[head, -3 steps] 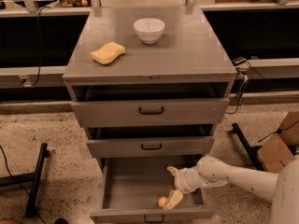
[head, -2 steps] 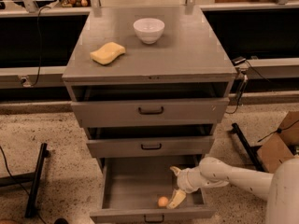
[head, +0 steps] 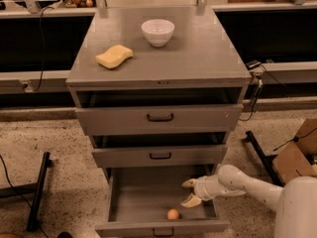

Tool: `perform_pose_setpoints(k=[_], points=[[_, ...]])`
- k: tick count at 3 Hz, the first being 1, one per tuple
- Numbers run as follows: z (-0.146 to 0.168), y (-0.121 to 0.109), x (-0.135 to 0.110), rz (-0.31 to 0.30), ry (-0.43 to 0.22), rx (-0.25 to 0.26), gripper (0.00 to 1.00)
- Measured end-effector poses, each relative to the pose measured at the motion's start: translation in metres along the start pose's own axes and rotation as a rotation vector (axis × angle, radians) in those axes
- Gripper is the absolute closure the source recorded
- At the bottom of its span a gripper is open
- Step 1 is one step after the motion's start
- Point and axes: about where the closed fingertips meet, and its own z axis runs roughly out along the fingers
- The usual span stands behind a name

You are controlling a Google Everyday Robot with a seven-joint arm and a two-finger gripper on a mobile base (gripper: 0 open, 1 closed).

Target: Pick orange from bottom drawer and place on counter

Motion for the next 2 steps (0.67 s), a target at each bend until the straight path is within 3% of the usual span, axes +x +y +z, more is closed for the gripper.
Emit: perform_pose_setpoints(k=[1,2], points=[[0.013,-0.015,0.022,-0.001,0.017,-0.007,0.5],[0.035,-0.02,0.046,-0.008,0.035,-0.03,0.41]])
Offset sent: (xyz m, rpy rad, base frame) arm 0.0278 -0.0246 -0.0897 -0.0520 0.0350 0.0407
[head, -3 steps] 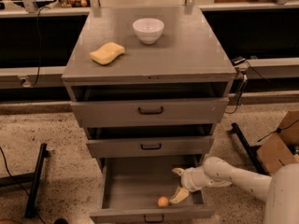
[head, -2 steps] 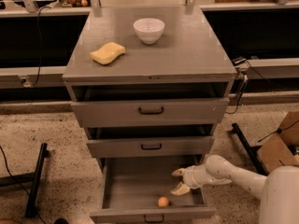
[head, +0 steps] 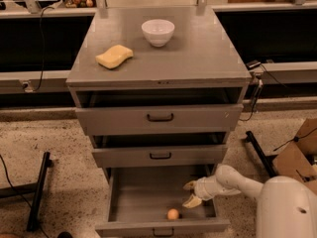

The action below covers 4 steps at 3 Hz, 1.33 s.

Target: Pick orange from bottom drawer and place on counter

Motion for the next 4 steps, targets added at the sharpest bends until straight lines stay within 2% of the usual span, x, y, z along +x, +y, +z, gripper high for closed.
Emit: perform_pose_setpoints(k=[2,3,4], points=[[0.044,0.002,0.035,-0.009,0.032,-0.05,0.38],[0.056,0.007,0.04,-0.019,0.033,-0.069,0.38],[0.058,0.017,0.029,-0.064,0.023,-0.082,0.29]])
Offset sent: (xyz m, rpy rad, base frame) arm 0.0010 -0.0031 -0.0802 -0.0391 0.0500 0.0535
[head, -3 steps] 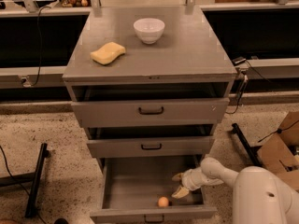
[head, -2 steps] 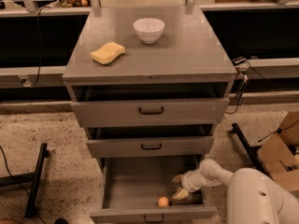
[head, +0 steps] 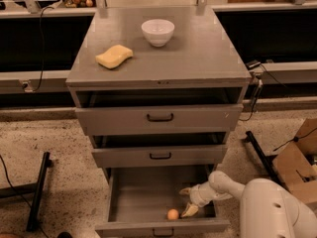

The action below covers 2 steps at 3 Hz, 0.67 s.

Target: Pick orange from bottom drawer and place on counter

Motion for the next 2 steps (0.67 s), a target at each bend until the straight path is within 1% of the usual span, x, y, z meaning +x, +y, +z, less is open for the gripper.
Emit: perform_pose_setpoints(k=[1,2], points=[[0.009,0.01,-0.007,-0.025,-0.006,-0.037,0.19],[0.022,0.018,-0.009,-0.036,-0.017,-0.078,0.13]])
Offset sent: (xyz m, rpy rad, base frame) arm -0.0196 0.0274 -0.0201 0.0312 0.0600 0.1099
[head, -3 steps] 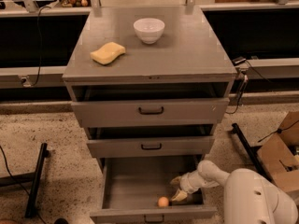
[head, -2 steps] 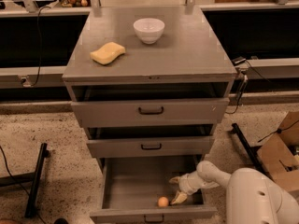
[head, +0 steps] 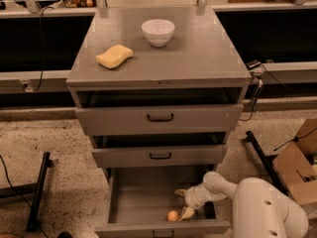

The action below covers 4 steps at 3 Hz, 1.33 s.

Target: Pick orange from bottom drawer and place on counter

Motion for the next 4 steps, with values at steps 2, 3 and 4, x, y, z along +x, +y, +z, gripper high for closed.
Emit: perform_pose_setpoints(k=[2,3,4], points=[[0.018,0.005,-0.002,-0.021,-0.033,-0.049,0.12],[0.018,0.007,-0.01,-0.043,-0.055,-0.051,0.3],[0.016,0.01,-0.017,-0.061,-0.095,-0.049,0.52]])
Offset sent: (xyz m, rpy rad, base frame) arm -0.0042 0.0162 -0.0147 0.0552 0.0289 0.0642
